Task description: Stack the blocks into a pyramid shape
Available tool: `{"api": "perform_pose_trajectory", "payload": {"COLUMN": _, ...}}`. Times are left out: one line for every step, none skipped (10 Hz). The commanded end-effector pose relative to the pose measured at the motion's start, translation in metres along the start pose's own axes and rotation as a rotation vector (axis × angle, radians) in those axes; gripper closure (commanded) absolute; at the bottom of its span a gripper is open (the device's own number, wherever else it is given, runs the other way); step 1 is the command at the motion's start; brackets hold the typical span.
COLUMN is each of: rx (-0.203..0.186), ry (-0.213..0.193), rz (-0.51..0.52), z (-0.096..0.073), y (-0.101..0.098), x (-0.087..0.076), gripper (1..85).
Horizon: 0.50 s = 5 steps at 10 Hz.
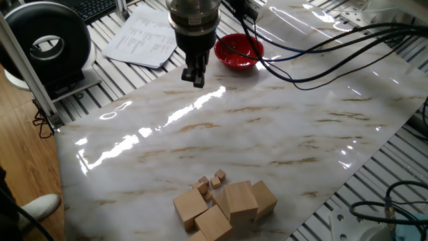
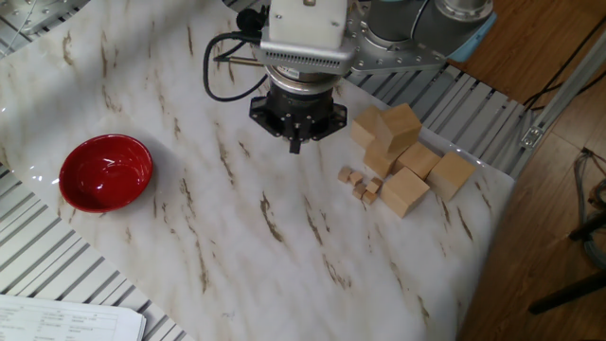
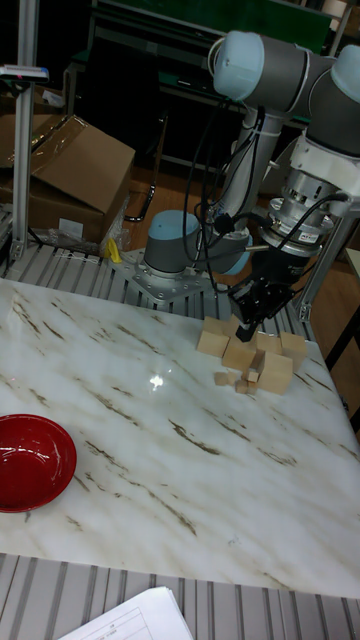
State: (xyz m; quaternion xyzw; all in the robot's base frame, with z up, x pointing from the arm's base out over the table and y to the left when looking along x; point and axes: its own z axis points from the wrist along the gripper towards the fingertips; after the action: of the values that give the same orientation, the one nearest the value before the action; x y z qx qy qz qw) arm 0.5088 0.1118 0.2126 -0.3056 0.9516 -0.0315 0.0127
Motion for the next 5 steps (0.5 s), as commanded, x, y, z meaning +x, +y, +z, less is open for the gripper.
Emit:
{"api": "perform_pose_trajectory", "payload": {"rx": 0.009, "ry": -0.036, "rz": -0.05, "z": -0.0013, "y": -0.0023, "x": -0.0091, "gripper": 84.7}}
{"api": "perform_pose_trajectory", "payload": {"rx": 0.006, "ry": -0.044, "rz": -0.071, "z": -0.0014, "y": -0.0014, "x": -0.0111, "gripper": 84.7}}
{"api": "perform_pose_trajectory", "payload": {"rx": 0.006, "ry": -0.046, "rz": -0.076, "z": -0.0014, "y": -0.0013, "x": -0.0117, "gripper": 84.7}}
{"api": "perform_pose_trajectory", "payload": {"rx": 0.004, "ry": -0.051, "rz": -0.071, "z": -0.0015, "y": -0.0008, "x": -0.013, "gripper": 84.7}}
{"api": "perform_pose_trajectory", "payload": {"rx": 0.005, "ry": -0.062, "rz": -0.071, "z": -0.0017, "y": -0.0009, "x": -0.0159, "gripper": 84.7}}
